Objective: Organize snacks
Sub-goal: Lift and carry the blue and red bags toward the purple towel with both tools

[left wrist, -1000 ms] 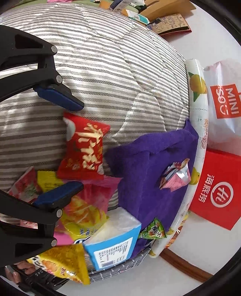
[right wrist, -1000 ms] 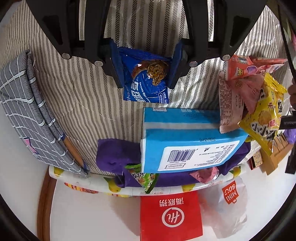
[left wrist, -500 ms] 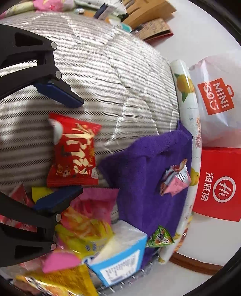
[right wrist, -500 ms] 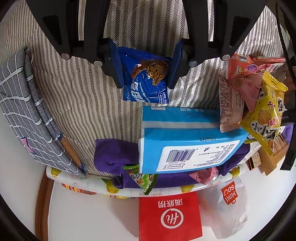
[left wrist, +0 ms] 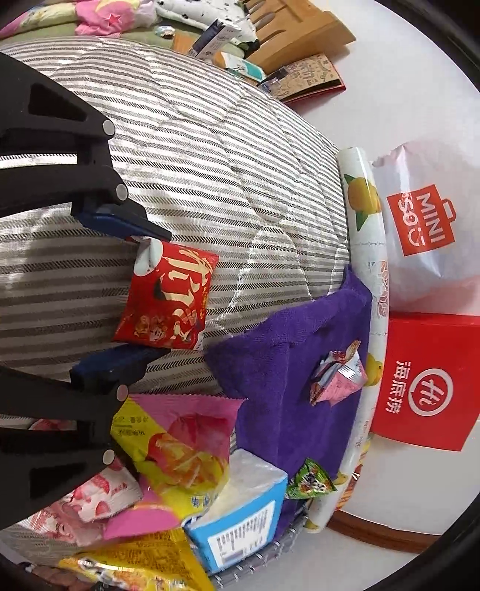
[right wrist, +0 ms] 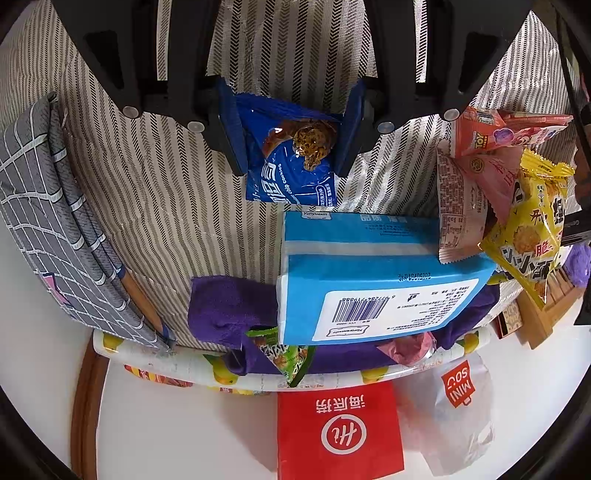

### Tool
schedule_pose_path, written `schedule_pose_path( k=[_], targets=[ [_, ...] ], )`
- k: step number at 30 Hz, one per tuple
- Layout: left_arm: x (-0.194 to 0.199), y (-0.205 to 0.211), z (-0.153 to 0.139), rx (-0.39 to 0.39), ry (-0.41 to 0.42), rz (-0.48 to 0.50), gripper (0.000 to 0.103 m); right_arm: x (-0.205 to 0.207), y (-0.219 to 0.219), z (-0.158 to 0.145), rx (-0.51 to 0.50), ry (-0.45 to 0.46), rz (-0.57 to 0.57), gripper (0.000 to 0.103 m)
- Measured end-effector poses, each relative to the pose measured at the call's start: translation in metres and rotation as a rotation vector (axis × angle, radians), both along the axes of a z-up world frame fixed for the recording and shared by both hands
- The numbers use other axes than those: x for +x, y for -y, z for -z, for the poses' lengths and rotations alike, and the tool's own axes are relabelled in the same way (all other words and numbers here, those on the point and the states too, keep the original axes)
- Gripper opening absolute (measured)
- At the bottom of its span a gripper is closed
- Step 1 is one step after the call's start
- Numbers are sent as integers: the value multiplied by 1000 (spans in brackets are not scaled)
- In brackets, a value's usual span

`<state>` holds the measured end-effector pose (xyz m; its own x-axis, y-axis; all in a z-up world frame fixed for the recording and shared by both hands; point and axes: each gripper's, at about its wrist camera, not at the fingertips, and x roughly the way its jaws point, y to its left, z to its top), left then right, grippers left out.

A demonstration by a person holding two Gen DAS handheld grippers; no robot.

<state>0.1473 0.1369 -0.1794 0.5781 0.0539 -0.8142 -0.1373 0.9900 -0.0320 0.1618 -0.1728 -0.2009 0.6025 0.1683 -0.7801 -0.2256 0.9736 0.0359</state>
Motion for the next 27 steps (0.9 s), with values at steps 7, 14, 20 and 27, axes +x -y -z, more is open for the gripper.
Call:
schedule_pose_path(
  k=[7, 14, 20, 27],
  targets=[
    [-9, -1, -13, -72, 10, 14, 49, -2, 1, -1, 10, 8, -3, 47],
    [-25, 11, -34, -116, 37, 63, 50, -11, 3, -9, 49, 0, -7, 46],
    [-37, 26, -54, -141, 63, 103, 50, -35, -10, -42, 61, 68, -50, 46],
    [-49, 45, -76, -177, 79, 143, 50, -51, -15, -75, 55, 109, -55, 46]
  ],
)
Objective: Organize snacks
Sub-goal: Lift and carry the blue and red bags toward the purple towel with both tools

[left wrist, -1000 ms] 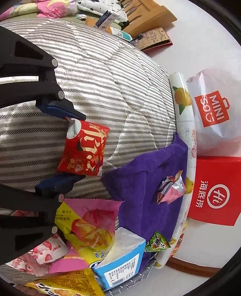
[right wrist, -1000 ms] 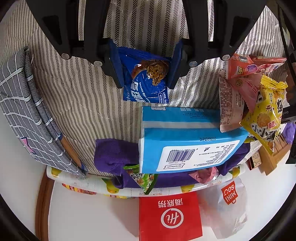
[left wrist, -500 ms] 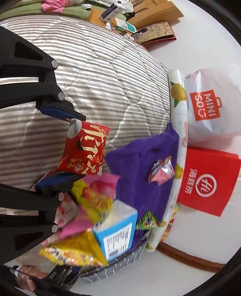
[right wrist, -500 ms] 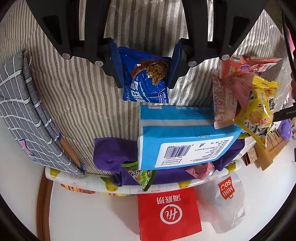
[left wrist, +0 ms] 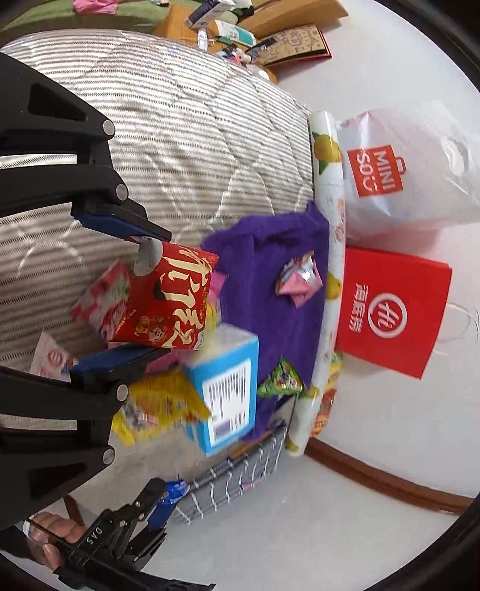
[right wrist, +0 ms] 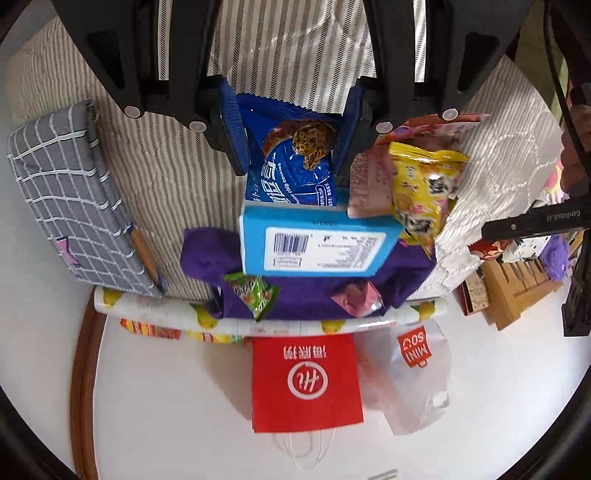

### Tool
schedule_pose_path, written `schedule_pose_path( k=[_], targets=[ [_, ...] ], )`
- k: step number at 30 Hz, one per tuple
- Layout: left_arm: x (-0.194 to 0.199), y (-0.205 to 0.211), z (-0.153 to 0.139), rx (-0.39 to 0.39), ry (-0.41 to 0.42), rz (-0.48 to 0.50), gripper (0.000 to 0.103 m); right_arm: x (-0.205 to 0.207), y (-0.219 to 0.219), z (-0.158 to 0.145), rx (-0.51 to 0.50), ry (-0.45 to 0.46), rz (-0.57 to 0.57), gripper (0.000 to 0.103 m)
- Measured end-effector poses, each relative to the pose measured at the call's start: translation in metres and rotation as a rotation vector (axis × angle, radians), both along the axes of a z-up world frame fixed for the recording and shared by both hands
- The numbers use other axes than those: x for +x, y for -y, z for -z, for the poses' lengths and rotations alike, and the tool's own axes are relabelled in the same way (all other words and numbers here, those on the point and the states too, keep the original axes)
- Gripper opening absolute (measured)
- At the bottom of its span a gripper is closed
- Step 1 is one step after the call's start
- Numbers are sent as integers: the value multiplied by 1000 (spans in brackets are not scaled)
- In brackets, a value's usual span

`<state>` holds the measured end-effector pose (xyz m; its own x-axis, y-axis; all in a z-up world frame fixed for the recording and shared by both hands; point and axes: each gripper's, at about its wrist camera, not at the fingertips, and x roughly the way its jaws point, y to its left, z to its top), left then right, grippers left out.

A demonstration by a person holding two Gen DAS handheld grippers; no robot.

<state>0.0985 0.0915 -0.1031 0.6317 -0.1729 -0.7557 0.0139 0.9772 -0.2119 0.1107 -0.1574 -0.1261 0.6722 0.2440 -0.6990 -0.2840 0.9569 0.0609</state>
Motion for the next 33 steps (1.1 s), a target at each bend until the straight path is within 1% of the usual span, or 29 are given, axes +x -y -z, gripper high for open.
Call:
schedule_pose_path(
  k=[7, 13, 18, 24, 33],
  targets=[
    [-1, 23, -17, -8, 13, 42, 50, -8, 1, -27, -4, 34, 7, 46],
    [5, 36, -34, -24, 33, 70, 50, -6, 1, -47, 10, 51, 14, 46],
    [16, 45, -46, -5, 45, 96, 50, 1, -3, -61, 14, 71, 18, 46],
    [30, 48, -52, -4, 53, 105, 50, 19, -5, -70, 34, 68, 29, 46],
    [55, 53, -52, -4, 42, 115, 50, 46, -9, -76, 58, 73, 37, 46]
  ],
)
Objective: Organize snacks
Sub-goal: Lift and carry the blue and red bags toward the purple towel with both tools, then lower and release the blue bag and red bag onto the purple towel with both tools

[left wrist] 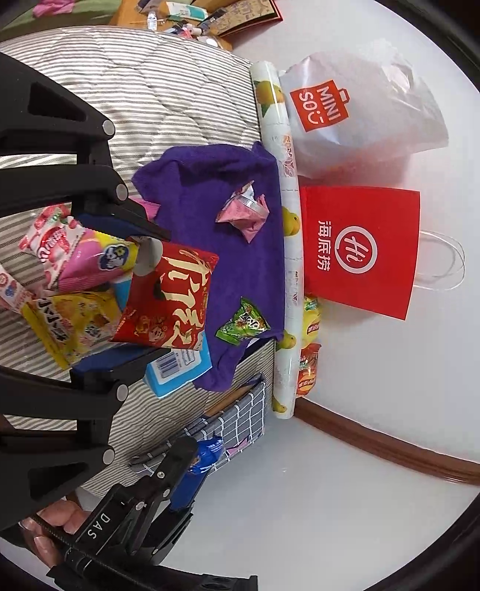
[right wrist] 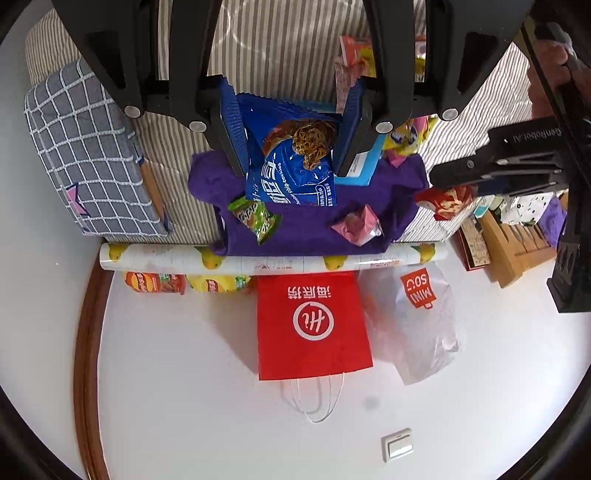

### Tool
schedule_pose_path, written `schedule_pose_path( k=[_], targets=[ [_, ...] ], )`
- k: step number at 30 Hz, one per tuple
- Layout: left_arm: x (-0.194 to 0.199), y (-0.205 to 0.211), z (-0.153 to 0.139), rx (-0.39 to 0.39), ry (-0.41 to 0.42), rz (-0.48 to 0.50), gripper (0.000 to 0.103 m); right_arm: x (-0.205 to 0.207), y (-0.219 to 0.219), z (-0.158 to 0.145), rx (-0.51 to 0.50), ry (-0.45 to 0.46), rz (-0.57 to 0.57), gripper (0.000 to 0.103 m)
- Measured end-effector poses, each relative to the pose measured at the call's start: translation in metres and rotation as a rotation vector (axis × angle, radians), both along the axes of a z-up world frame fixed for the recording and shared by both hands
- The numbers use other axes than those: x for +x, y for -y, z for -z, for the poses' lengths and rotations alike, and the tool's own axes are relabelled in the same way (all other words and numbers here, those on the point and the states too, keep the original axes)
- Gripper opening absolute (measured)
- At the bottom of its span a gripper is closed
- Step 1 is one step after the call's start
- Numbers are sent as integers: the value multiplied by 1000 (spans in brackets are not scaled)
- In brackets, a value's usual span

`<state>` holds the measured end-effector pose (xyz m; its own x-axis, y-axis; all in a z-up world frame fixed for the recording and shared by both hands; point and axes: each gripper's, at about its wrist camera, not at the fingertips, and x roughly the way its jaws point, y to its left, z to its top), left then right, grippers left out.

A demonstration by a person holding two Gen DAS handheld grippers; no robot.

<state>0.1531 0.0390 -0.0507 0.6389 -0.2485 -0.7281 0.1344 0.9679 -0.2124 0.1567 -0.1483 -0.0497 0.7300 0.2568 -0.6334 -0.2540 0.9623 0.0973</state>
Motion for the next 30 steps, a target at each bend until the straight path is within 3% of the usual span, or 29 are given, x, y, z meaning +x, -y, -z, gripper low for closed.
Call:
schedule_pose_path(
  k=[8, 30],
  targets=[
    [31, -3, 3, -10, -11, -12, 50, 31, -5, 0, 10, 3, -1, 46],
    [119, -37, 26, -52, -30, -84, 50, 141, -9, 36, 61, -65, 25, 46]
  ],
)
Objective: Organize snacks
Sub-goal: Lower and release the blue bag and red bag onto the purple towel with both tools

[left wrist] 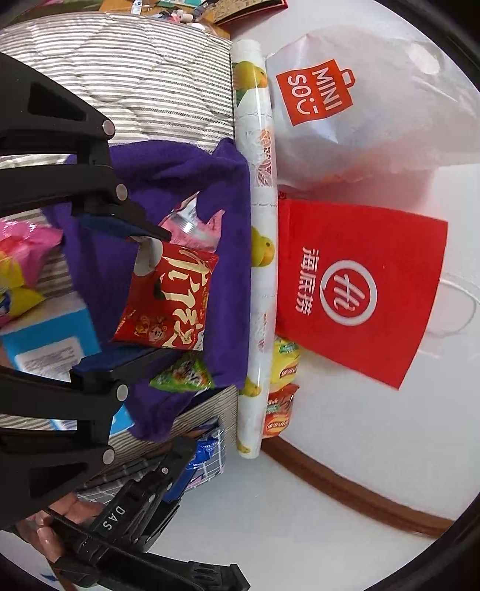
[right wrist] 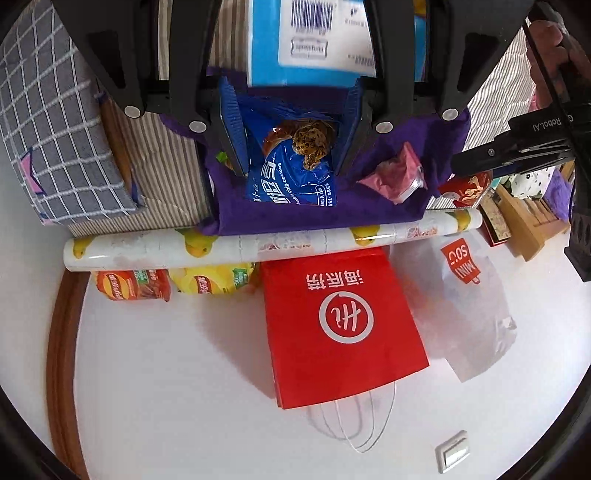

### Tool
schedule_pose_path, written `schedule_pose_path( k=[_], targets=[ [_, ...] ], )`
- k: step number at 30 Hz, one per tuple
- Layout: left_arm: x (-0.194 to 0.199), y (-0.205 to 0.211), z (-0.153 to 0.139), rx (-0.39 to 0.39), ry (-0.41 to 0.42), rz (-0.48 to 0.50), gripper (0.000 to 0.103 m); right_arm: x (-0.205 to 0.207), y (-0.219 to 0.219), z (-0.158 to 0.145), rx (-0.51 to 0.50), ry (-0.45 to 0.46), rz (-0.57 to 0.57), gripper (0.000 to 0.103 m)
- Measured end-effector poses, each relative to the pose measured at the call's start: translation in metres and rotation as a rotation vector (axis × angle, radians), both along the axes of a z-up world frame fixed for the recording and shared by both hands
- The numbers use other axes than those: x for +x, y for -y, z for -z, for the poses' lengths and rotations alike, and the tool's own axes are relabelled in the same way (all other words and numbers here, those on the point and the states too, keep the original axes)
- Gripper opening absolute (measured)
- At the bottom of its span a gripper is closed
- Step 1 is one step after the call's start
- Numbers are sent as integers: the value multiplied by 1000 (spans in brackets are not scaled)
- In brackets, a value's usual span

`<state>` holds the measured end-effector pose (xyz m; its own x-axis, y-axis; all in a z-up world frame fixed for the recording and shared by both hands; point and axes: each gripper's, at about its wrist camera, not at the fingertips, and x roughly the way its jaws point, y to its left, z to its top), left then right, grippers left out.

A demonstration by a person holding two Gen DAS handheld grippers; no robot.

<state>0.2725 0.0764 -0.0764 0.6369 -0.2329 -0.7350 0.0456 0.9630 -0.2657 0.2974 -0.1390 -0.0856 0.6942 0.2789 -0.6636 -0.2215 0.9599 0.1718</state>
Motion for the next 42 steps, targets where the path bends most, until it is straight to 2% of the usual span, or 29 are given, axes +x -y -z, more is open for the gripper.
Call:
schedule_pose_path(
  k=[8, 19, 28, 42],
  targets=[
    [17, -12, 23, -8, -9, -15, 50, 29, -11, 16, 27, 0, -36, 46],
    [27, -24, 53, -34, -29, -28, 50, 34, -12, 44, 0, -20, -38, 46],
    [24, -29, 59, -27, -35, -59, 50, 35, -3, 51, 12, -33, -11, 46],
    [29, -32, 70, -17, -64, -98, 50, 38, -15, 62, -75, -67, -24, 46]
  ],
)
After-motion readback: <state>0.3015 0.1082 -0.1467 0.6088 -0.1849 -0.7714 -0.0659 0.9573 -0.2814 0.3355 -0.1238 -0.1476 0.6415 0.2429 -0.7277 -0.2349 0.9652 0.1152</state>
